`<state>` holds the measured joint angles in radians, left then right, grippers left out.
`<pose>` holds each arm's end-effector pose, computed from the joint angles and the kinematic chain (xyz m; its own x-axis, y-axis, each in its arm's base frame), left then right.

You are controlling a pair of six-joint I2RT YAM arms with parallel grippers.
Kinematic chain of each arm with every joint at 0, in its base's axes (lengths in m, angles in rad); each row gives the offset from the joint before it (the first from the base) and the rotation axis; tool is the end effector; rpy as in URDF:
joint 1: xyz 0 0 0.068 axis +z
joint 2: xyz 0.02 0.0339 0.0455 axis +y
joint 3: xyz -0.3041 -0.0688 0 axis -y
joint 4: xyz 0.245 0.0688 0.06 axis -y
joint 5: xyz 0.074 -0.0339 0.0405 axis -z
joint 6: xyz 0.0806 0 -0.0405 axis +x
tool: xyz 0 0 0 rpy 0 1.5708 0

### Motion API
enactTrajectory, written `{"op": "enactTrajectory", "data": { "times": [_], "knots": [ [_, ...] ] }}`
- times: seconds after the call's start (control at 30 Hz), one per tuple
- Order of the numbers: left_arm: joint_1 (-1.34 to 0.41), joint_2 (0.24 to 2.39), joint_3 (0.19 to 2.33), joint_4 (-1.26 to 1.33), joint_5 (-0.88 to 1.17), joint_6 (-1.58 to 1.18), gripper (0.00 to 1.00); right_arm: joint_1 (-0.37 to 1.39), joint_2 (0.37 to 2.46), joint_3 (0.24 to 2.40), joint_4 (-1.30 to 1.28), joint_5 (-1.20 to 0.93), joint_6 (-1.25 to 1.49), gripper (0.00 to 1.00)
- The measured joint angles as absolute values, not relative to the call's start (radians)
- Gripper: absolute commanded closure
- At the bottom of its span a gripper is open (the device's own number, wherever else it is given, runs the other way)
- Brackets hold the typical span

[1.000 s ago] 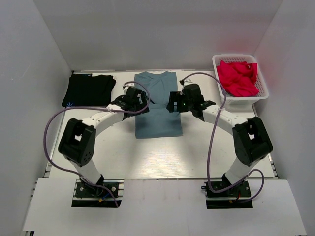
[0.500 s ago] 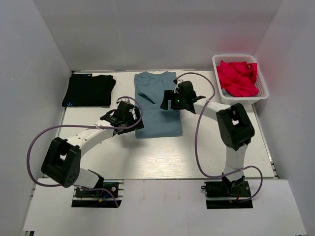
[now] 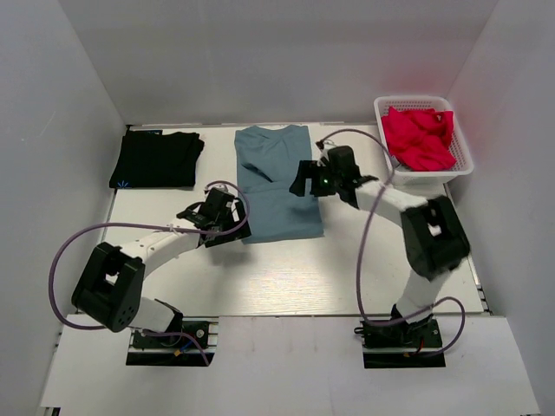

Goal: Fold and stack the t-shirts
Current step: Fold the folded rectangular tshirt in 1/3 of the way, then grab one side of the 2/3 rectangular tshirt with both arms

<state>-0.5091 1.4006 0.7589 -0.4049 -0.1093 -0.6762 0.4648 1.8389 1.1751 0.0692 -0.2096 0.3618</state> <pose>0.2469 -0.1277 0.1812 -0.8630 -0.2308 -0.4495 -0.1324 0.9618 -0.2396 0.4011 0.2199 0.2174 -0.6781 0.0473 -0.7335 -0.3769 0.8344 0.4022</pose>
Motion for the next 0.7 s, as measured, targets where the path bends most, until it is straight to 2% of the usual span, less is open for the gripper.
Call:
{"op": "enactTrajectory", "data": {
  "times": [0.17, 0.23, 0.37, 0.43, 0.47, 0.53, 0.57, 0.67, 0.7],
  "knots": [
    [-0.511, 1.435, 0.759, -0.356, -0.099, -0.678, 0.00, 0.466, 1.532, 0.872, 0.137, -0.208, 0.442, 0.10],
    [-0.510, 1.457, 0.759, -0.336, -0.096, -0.678, 0.07, 0.466, 1.468, 0.770, 0.134, -0.207, 0.473, 0.10],
    [-0.509, 1.497, 0.759, -0.304, -0.088, -0.680, 0.17, 0.466, 1.463, 0.674, 0.108, -0.204, 0.518, 0.10],
    [-0.509, 1.507, 0.760, -0.286, -0.085, -0.681, 0.19, 0.466, 1.462, 0.636, 0.107, -0.204, 0.537, 0.10],
    [-0.509, 1.514, 0.760, -0.273, -0.085, -0.680, 0.25, 0.466, 1.463, 0.624, 0.107, -0.204, 0.545, 0.10],
    [-0.509, 1.524, 0.761, -0.250, -0.078, -0.681, 0.27, 0.466, 1.463, 0.615, 0.119, -0.206, 0.556, 0.11],
    [-0.509, 1.531, 0.762, -0.236, -0.073, -0.680, 0.33, 0.466, 1.468, 0.615, 0.127, -0.207, 0.562, 0.11],
    [-0.508, 1.549, 0.761, -0.196, -0.060, -0.682, 0.41, 0.466, 1.496, 0.619, 0.170, -0.213, 0.577, 0.16],
    [-0.508, 1.554, 0.760, -0.184, -0.057, -0.681, 0.46, 0.466, 1.510, 0.622, 0.187, -0.213, 0.584, 0.21]
  ]
}}
